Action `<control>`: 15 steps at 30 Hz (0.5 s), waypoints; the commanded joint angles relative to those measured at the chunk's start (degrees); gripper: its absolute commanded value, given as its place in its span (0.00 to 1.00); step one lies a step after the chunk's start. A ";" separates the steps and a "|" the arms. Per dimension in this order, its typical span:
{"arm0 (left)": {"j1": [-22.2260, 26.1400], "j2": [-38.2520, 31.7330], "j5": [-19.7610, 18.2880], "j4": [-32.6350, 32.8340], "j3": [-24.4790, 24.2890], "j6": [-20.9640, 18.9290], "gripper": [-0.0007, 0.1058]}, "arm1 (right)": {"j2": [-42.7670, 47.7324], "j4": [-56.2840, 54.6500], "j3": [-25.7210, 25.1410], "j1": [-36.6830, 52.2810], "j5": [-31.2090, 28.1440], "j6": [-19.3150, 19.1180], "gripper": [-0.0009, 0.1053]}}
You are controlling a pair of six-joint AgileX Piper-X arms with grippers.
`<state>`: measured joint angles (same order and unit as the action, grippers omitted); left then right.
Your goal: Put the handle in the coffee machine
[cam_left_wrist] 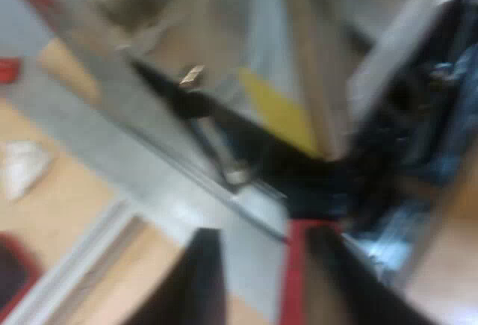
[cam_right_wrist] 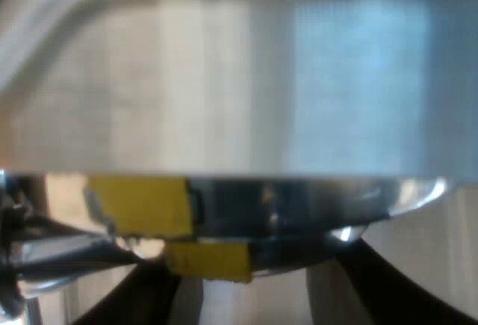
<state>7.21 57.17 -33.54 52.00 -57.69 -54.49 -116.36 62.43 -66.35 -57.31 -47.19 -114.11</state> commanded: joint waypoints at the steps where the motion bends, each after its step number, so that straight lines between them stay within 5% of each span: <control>1: 0.02 0.98 2.80 -2.43 -0.61 -0.90 0.01 | 3.09 6.28 -1.50 -0.27 0.96 -0.73 0.35; 15: 0.02 13.38 9.30 -6.80 -0.61 -0.81 0.01 | 3.09 6.28 -1.50 -0.27 0.96 -1.49 0.35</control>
<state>7.22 70.03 -25.84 47.78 -57.78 -54.94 -116.36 62.43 -66.35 -57.31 -47.22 -114.47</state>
